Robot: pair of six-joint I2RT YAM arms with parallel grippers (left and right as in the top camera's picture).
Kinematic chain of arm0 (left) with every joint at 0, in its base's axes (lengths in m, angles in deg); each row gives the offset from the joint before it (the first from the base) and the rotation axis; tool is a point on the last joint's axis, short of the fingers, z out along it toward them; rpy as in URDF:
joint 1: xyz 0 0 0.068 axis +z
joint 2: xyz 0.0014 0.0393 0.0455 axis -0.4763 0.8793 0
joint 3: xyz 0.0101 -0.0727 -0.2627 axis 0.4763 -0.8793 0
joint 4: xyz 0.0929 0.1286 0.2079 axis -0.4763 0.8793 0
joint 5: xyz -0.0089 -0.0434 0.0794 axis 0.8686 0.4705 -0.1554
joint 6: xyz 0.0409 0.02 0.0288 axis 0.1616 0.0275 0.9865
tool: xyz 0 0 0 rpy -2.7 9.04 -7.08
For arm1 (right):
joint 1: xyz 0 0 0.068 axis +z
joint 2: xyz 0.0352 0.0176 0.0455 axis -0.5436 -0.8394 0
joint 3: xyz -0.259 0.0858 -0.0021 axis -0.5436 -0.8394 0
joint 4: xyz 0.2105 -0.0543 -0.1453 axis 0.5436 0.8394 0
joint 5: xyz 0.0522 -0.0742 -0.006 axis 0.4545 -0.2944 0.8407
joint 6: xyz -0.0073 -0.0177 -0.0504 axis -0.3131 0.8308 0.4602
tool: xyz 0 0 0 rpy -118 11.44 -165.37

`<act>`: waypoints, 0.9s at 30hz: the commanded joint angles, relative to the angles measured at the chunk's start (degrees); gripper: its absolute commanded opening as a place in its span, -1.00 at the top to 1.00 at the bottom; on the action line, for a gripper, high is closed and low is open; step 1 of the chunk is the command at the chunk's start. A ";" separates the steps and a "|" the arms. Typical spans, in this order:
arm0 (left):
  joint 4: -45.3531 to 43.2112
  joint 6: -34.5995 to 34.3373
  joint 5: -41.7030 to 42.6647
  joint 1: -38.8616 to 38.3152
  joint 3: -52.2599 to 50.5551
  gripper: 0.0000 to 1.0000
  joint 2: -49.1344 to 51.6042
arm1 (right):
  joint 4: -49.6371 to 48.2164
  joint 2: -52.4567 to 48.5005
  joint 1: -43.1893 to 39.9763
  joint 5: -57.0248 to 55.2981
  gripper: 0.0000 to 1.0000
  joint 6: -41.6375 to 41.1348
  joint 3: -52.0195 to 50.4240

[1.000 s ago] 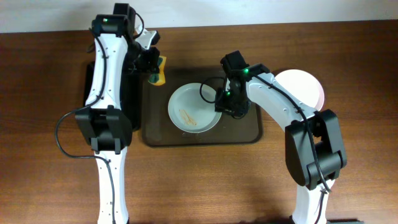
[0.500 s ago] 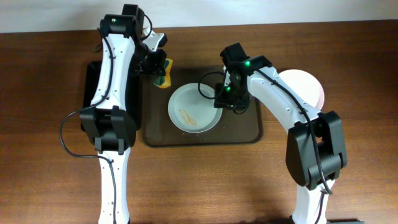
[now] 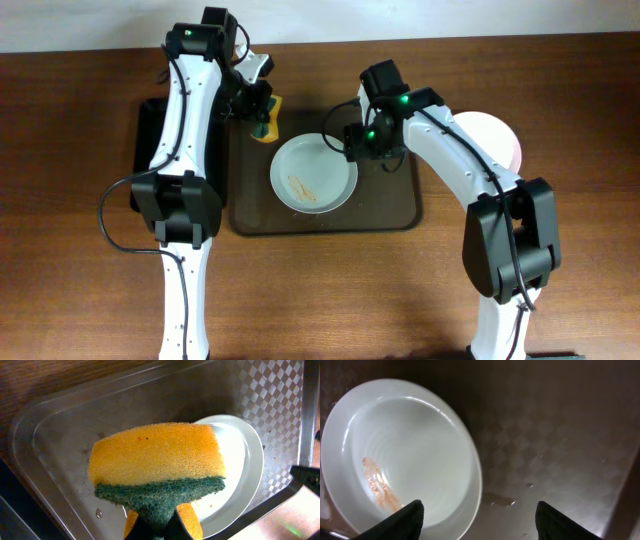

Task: Clean dirty plates on tray and stack at the side
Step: 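Drag the gripped plate toward the tray center with right gripper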

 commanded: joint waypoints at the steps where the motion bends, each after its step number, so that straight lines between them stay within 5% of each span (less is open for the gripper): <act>1: 0.46 -0.35 -0.17 -0.09 1.16 0.99 0.39 | -2.12 1.64 -1.27 -2.21 -0.47 3.06 1.14; 17: 0.66 -0.35 -0.20 -0.09 1.16 0.99 0.39 | -3.45 -4.50 -1.27 7.52 -0.11 17.33 0.92; 27: 0.22 -0.35 -0.22 -0.09 1.16 0.99 0.39 | -4.31 -9.55 -0.72 9.90 0.51 17.25 0.92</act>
